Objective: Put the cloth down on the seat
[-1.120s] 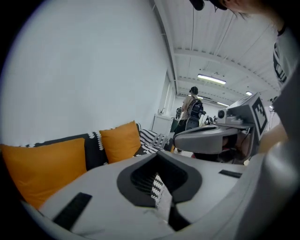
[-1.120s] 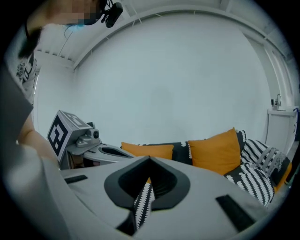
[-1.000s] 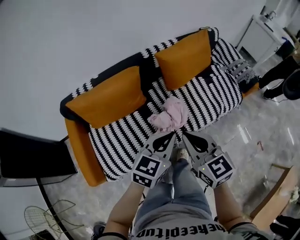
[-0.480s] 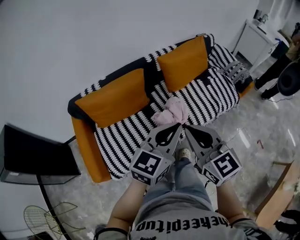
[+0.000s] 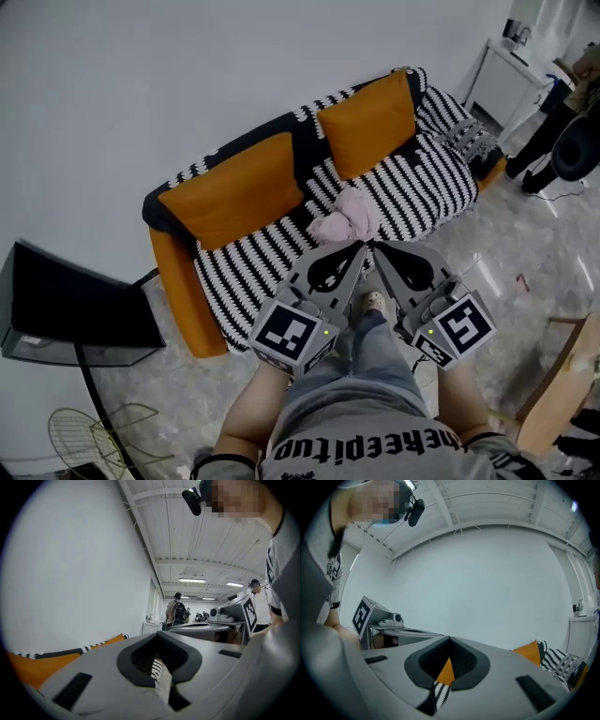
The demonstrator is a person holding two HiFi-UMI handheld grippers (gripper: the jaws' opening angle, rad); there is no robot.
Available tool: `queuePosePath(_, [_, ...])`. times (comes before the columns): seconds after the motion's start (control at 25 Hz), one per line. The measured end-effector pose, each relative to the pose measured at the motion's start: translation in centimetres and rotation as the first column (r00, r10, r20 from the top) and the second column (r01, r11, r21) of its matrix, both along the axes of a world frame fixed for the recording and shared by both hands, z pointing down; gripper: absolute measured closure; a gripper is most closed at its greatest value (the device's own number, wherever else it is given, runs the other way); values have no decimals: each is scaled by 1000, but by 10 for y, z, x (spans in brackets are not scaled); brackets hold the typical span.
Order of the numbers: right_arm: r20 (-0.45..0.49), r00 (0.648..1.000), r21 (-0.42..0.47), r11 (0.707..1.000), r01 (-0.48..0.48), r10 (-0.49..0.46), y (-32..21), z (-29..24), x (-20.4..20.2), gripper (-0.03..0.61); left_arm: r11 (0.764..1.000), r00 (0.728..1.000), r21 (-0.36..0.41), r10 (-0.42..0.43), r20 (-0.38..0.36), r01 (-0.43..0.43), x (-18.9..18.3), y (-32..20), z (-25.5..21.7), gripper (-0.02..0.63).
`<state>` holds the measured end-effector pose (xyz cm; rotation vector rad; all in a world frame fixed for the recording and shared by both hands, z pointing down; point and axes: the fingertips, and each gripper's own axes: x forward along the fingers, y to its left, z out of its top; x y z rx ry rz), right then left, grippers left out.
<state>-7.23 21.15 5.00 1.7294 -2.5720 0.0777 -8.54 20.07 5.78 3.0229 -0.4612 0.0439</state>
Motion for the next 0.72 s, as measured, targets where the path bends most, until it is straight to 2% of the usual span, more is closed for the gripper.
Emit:
queuePosePath(0.4, [-15,1000,24,999,25,-25,1,-11,-22,584,1000,999,28,-5,-39,6,-20,4,-17,592])
queuePosePath(0.72, [-22,999,29,999,45,-45,-9,-15,-40,584,1000,999,23,-16,-38,17,-39,-4,-22,591])
